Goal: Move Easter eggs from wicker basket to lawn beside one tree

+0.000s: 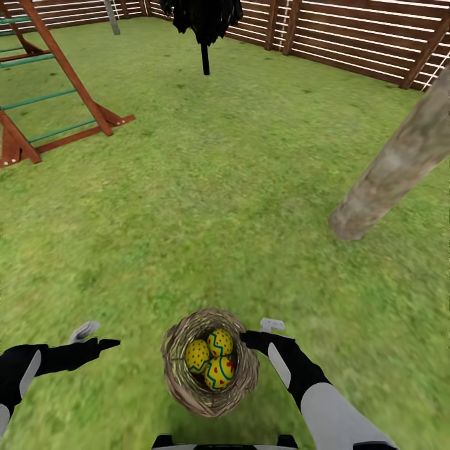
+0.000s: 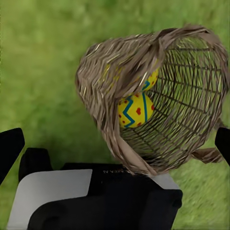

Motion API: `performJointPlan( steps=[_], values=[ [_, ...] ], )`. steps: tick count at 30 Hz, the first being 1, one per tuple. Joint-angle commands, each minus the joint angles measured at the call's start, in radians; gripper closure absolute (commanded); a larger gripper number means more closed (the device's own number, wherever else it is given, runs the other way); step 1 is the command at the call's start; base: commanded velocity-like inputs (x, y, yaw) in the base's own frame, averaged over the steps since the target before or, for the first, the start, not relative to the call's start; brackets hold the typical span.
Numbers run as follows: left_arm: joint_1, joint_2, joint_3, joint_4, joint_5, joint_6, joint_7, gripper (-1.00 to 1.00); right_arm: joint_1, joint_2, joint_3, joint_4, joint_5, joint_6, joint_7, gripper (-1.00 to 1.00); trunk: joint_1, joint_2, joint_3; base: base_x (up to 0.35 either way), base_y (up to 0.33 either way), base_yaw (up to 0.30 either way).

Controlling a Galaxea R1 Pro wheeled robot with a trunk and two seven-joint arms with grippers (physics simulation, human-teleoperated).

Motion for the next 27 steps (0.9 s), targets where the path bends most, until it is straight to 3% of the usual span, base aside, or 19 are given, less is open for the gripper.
performJointPlan(
  steps=[1, 8, 27],
  values=[
    [-0.001, 0.0, 0.003, 0.0, 0.0, 0.008, -0.003, -1.0, 0.0, 0.0, -0.001, -0.002, -0.007, 0.005, 0.0, -1.0, -0.004, 0.007, 0.003, -0.192, 0.0, 0.0],
    [-0.001, 0.0, 0.003, -0.001, 0.002, 0.008, -0.004, -1.0, 0.0, 0.0, -0.001, -0.002, -0.007, 0.005, 0.001, -1.0, -0.031, 0.056, 0.026, -0.047, 0.0, -0.038],
    [-0.001, -0.015, 0.002, -0.001, -0.002, 0.008, -0.004, -1.0, 0.0, 0.0, -0.002, -0.002, -0.007, 0.005, 0.007, -1.0, -0.104, 0.189, 0.108, -0.068, 0.0, -0.178]
  ],
)
